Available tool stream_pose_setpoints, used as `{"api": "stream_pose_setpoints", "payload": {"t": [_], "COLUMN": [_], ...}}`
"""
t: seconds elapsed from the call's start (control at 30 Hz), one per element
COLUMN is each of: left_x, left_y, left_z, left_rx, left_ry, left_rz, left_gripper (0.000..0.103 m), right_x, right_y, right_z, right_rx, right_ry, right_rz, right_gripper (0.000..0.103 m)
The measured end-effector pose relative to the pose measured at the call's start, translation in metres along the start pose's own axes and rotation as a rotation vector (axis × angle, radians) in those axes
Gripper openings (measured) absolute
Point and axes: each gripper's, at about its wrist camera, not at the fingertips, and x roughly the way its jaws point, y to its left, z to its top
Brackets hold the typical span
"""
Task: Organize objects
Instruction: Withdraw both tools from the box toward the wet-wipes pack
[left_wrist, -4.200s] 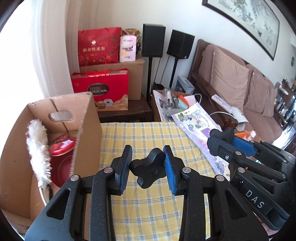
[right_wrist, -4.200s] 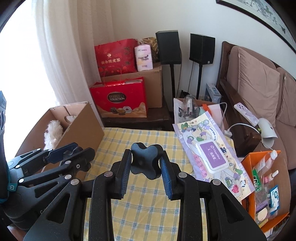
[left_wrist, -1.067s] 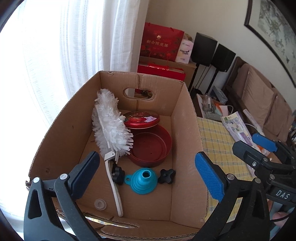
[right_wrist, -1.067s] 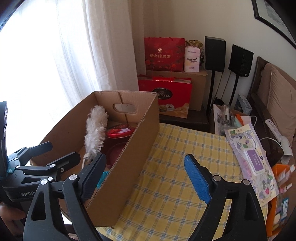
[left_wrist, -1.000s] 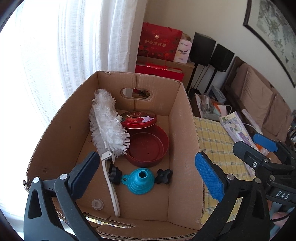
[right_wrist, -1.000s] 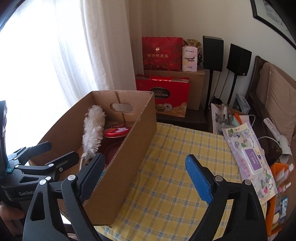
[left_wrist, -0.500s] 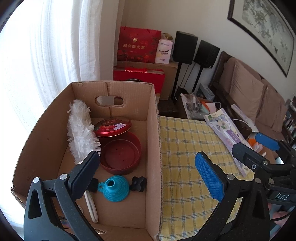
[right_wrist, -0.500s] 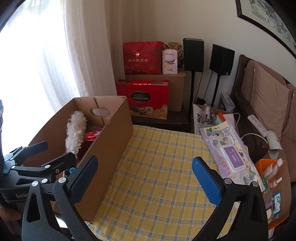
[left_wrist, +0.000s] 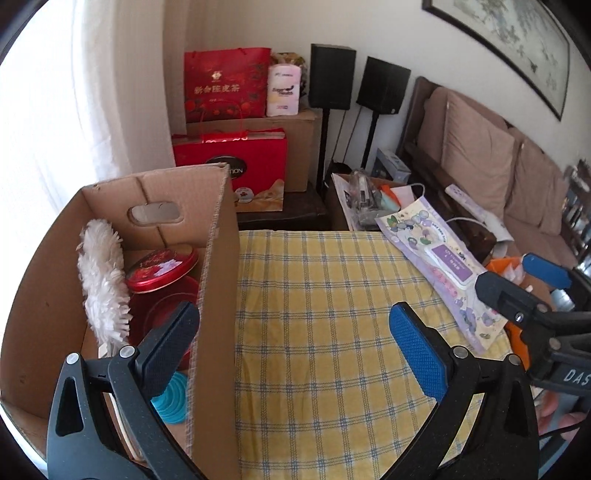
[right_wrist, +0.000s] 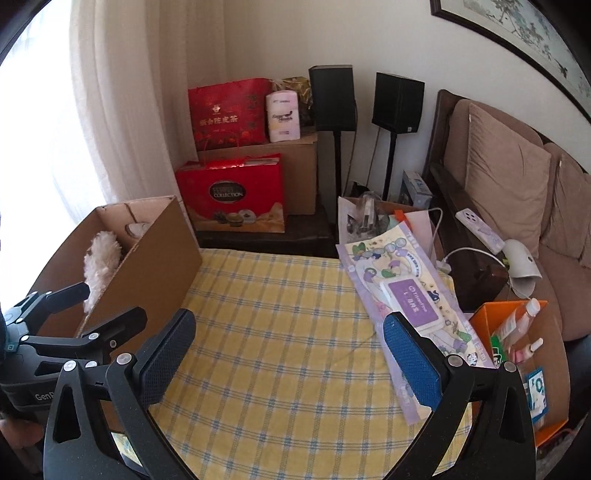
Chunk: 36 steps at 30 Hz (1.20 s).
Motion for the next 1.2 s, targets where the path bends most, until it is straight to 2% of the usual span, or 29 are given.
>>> {"api": "stream_pose_setpoints", "payload": {"t": [0.33, 0.53, 0.83, 1.0, 1.03, 1.2], "left_x": [0.020, 0.055, 0.092, 0.117, 0.124, 0.149], "left_y": [-0.040, -0.054, -0.087, -0.120, -0.128, -0.156], "left_z": [0.007, 0.008, 0.002, 0.000, -0.002, -0.007], "left_rx": [0.020, -0.024, -0.031, -0.015, -0.012, -0.007], "left_ry": [-0.017, 0.081, 0.150, 0.211, 0.231, 0.292], "left_rz": [-0.066, -0.175, -0.278, -0.356, -0.373, -0.411], "left_gripper": [0.103, 0.101, 0.095, 0.092, 0.088, 0.085], "right_x": [0.012, 0.022, 0.040, 0.053, 0.057, 0.080], "right_y": [-0.055, -0.091, -0.149, -0.178, -0.183, -0.204], "right_z": [-0.007, -0.013, -0.025, -0.028, -0.028, -0.028], "right_rx": [0.058, 0.096, 0.159, 0.191, 0.199, 0.215], "right_ry": [0.034, 0.053, 0.087, 0.092, 0.095, 0.142], "right_rz": [-0.052, -0.087, -0.151, -0.141, -0.135, -0.114], "right_gripper": [0.103, 0.103, 0.102, 0.100, 0.098, 0.091]}}
